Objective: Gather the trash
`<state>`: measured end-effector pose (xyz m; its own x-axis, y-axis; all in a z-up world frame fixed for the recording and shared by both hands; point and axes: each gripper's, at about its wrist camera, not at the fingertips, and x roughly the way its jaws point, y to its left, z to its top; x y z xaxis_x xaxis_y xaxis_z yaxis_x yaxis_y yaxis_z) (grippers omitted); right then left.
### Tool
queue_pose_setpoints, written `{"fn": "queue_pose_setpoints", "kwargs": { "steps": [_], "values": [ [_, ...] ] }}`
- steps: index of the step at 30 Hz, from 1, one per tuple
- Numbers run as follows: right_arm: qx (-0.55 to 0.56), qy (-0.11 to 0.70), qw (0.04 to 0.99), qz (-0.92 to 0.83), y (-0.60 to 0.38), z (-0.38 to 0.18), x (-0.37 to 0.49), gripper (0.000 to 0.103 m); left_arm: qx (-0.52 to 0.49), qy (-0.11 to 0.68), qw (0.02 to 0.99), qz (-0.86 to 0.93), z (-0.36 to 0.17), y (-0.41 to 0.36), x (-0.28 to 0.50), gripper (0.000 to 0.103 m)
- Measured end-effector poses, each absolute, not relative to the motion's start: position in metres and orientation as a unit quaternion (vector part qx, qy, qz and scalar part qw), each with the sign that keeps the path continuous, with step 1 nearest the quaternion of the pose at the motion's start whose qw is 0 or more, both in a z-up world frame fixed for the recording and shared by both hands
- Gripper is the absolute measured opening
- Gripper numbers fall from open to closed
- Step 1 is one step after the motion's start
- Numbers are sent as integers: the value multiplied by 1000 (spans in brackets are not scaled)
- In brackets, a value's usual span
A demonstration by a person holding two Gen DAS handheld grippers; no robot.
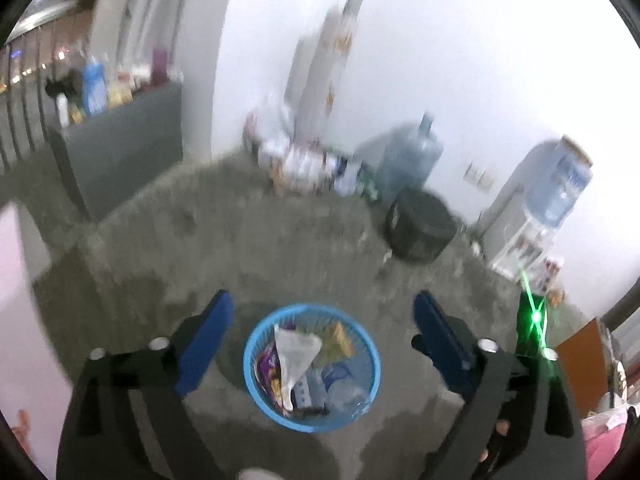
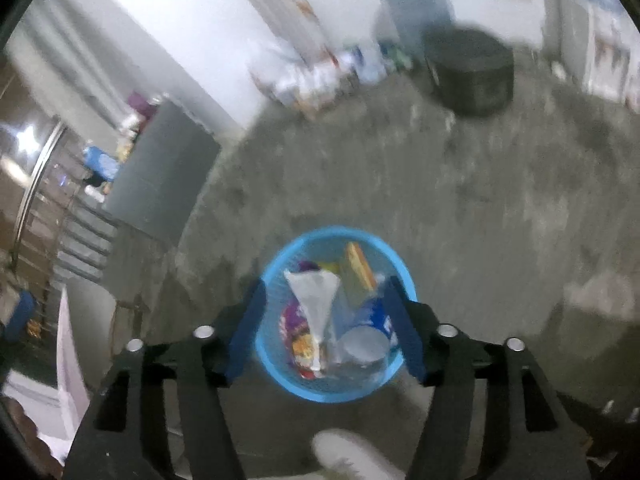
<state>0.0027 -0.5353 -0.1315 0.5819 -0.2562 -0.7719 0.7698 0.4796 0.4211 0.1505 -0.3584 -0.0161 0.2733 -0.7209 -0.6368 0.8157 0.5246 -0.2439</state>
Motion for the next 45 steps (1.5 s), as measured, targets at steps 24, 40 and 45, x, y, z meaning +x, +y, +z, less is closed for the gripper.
{"fn": "queue_pose_setpoints", "kwargs": {
  "steps": [24, 40, 45],
  "values": [
    [81, 203, 967, -130, -270, 48, -37, 95, 17, 298, 946, -128, 59, -44, 27, 98],
    [-6, 370, 919, -131, -235, -13, -33, 95, 31, 417, 907, -41, -18, -30, 0, 98],
    [0, 382, 912, -152, -241, -19, -39, 95, 41, 431, 900, -49, -24, -37, 3, 98]
  ]
}}
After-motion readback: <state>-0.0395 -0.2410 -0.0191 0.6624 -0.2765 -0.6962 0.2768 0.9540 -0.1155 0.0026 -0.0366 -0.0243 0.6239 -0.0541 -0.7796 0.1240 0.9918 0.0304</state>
